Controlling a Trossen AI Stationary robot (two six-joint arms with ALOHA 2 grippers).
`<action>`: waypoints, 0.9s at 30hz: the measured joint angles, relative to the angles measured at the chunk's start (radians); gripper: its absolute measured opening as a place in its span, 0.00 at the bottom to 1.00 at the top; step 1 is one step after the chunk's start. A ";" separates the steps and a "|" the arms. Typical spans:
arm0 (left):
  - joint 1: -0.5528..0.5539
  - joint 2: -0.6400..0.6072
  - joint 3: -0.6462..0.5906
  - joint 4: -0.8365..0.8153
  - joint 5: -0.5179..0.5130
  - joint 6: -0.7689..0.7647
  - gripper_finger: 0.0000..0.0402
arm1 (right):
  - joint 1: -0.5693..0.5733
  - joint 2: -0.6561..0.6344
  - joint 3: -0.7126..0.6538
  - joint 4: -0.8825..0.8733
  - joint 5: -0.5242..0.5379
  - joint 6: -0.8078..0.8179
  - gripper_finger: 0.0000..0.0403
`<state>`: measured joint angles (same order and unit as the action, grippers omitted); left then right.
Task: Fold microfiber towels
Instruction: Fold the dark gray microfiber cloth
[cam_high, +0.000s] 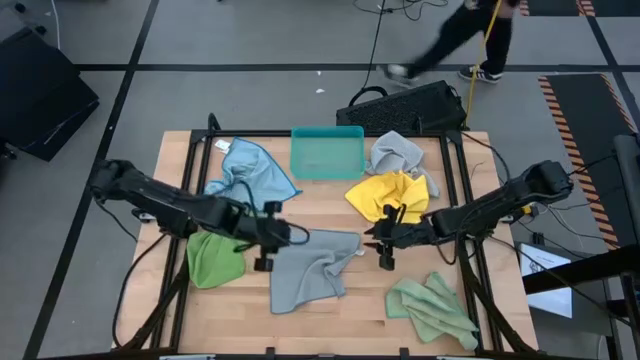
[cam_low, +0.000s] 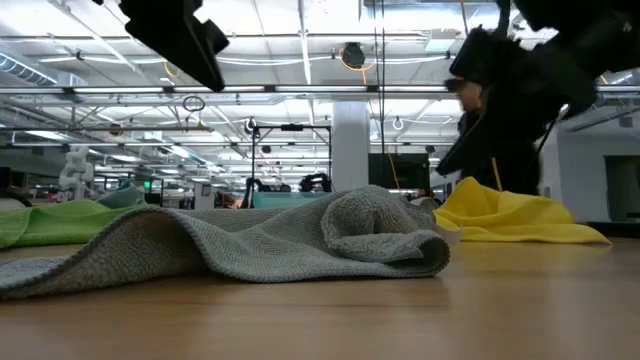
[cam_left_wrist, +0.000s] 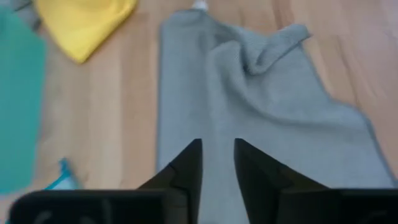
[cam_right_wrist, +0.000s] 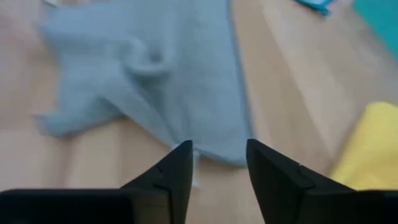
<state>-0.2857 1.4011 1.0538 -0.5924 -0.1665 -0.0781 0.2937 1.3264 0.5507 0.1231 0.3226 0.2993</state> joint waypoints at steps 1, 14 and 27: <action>-0.011 0.020 0.000 0.020 0.000 -0.003 0.28 | 0.005 0.021 0.000 0.005 0.026 -0.005 0.39; -0.065 0.248 -0.001 0.440 -0.043 0.052 0.44 | 0.028 0.244 0.001 0.126 0.151 -0.047 0.46; -0.049 0.441 0.000 0.669 -0.045 0.002 0.44 | 0.021 0.411 0.005 0.291 0.170 -0.055 0.46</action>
<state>-0.3351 1.8423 1.0534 0.0767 -0.2115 -0.0763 0.3145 1.7371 0.5556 0.4145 0.4923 0.2447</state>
